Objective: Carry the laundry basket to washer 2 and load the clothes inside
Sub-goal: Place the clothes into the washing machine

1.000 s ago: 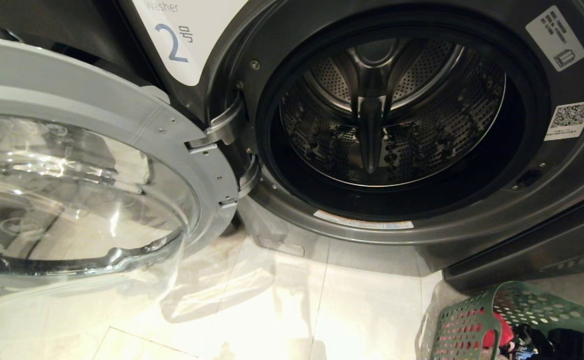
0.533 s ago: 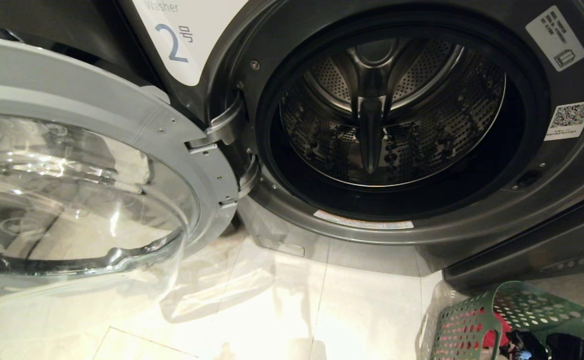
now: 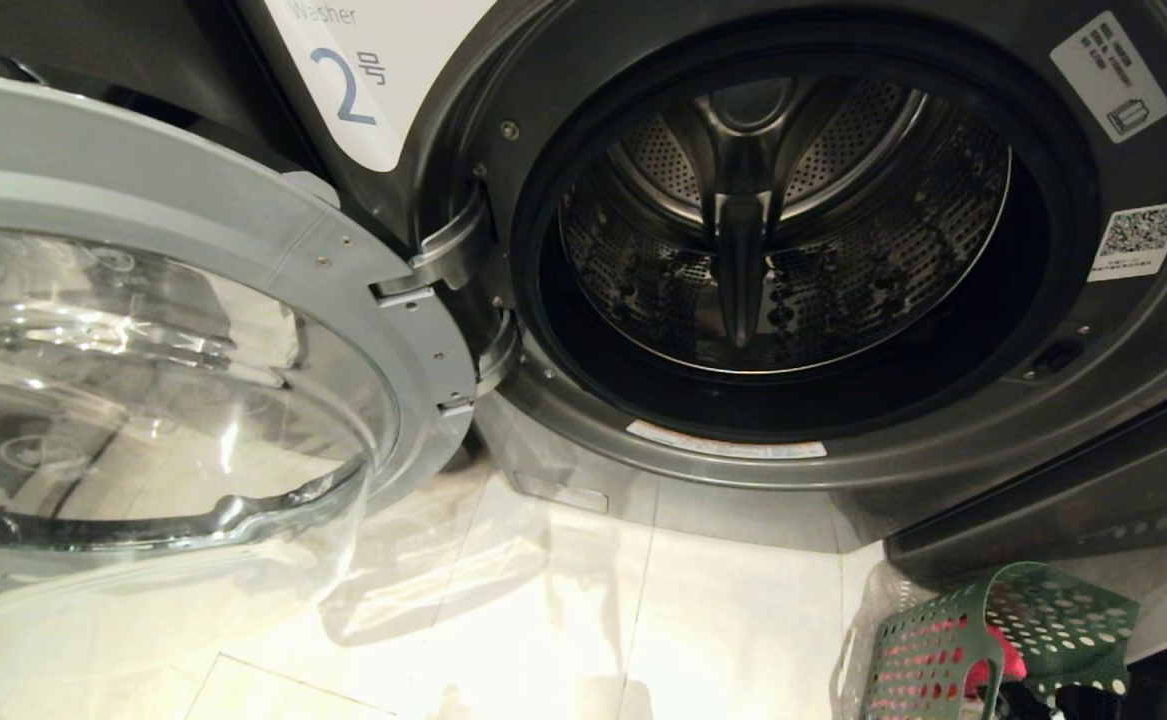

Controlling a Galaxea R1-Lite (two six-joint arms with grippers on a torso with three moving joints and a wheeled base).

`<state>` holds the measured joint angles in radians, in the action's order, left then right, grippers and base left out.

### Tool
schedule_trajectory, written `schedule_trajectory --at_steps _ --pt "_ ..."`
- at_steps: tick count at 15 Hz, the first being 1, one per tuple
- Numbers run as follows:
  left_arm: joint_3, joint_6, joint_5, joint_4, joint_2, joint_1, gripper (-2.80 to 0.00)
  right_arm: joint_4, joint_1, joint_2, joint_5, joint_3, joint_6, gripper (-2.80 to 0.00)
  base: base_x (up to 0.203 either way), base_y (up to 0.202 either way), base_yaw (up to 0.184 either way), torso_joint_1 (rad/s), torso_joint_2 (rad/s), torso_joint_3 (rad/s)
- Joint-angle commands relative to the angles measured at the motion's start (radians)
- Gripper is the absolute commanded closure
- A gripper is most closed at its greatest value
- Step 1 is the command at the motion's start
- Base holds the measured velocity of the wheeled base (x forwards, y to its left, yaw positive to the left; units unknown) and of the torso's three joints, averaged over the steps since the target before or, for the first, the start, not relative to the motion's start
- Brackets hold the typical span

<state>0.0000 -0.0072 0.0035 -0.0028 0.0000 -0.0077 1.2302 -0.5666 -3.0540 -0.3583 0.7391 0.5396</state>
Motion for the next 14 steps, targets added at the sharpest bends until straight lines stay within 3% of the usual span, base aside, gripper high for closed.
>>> schedule_trajectory --at_steps 1,7,8,11,12,14 --pt "0.002 0.000 0.001 0.000 0.002 0.000 0.00 -0.006 0.015 -0.019 0.002 0.009 0.003 -2.80 0.000 0.000 0.000 0.000 0.00 0.000" --pt "0.002 0.000 0.001 0.000 0.002 0.000 0.00 -0.209 0.071 -0.019 0.076 0.146 -0.033 -2.80 0.000 0.000 0.000 0.000 0.00 0.000" --pt "0.002 0.000 0.000 0.000 0.002 0.000 0.00 -0.240 0.082 -0.019 0.123 0.169 -0.038 -2.80 0.000 0.000 0.000 0.000 0.00 0.000" --pt "0.002 0.000 0.000 0.000 0.002 0.000 0.00 -0.287 0.110 -0.019 0.148 0.230 -0.111 -2.80 0.000 0.000 0.000 0.000 0.00 0.000" --pt "0.002 0.000 0.000 0.000 0.002 0.000 0.00 -0.312 0.114 -0.019 0.148 0.246 -0.116 0.00 0.000 0.000 0.000 0.000 0.00 0.000" --pt "0.002 0.000 0.000 0.000 0.002 0.000 0.00 -0.341 0.117 -0.019 0.148 0.256 -0.116 0.00 0.000 0.000 0.000 0.000 0.00 0.000"
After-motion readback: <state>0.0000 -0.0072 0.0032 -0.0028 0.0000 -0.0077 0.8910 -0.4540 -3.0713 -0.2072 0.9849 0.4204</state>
